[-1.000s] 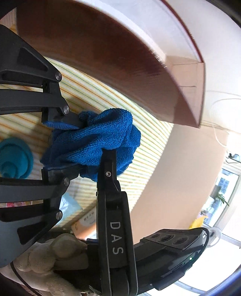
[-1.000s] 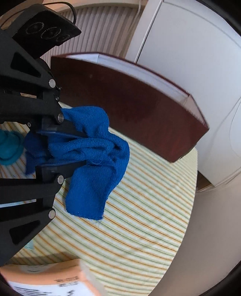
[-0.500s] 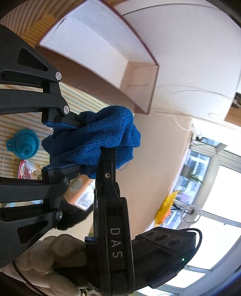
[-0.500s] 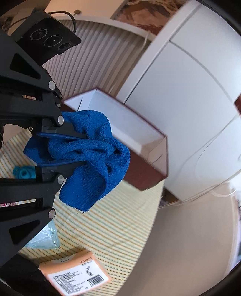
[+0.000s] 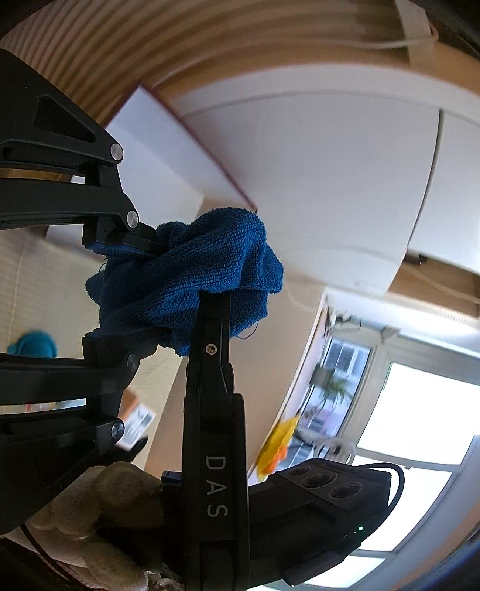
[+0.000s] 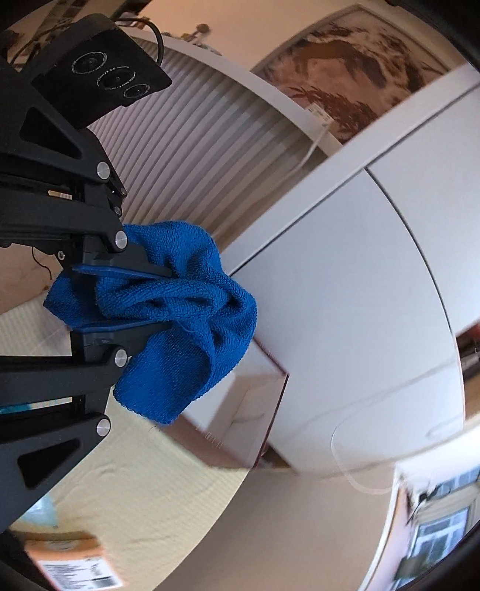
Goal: Organize soft objects
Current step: 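Carry the blue towel with the left tool into the box and release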
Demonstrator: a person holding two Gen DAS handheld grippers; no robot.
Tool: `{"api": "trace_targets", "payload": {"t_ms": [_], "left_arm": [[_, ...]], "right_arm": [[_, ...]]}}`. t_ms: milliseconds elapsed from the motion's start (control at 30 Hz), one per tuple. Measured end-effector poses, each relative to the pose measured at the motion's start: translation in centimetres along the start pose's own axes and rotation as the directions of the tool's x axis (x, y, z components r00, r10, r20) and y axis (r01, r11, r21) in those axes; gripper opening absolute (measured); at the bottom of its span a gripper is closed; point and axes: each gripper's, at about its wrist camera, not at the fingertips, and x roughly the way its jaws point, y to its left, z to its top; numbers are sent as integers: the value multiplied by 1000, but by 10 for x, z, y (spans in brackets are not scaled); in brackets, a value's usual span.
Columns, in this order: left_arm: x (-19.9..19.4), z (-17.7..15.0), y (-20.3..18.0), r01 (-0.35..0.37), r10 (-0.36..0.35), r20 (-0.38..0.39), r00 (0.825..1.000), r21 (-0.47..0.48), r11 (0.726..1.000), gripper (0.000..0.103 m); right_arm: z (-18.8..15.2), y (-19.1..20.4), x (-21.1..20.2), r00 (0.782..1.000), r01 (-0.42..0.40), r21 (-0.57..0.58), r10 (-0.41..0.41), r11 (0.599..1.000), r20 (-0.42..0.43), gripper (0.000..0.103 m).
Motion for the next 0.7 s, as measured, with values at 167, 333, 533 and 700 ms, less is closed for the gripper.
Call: {"api": "trace_targets", "payload": {"t_ms": [167, 333, 533, 700], "left_arm": [[7, 5, 28, -64, 64, 1, 998, -18, 998, 27], [20, -1, 46, -123, 122, -40, 992, -32, 992, 28], [36, -12, 61, -240, 237, -95, 967, -25, 970, 64], [35, -15, 68, -258, 252, -96, 963, -57, 964, 65]], "right_arm": [[12, 10, 31, 999, -39, -32, 39, 999, -21, 19], [17, 2, 61, 996, -61, -8, 60, 998, -60, 19], [11, -14, 70, 998, 40, 0, -40, 999, -57, 69], [5, -31, 45, 997, 68, 31, -67, 997, -22, 72]]}}
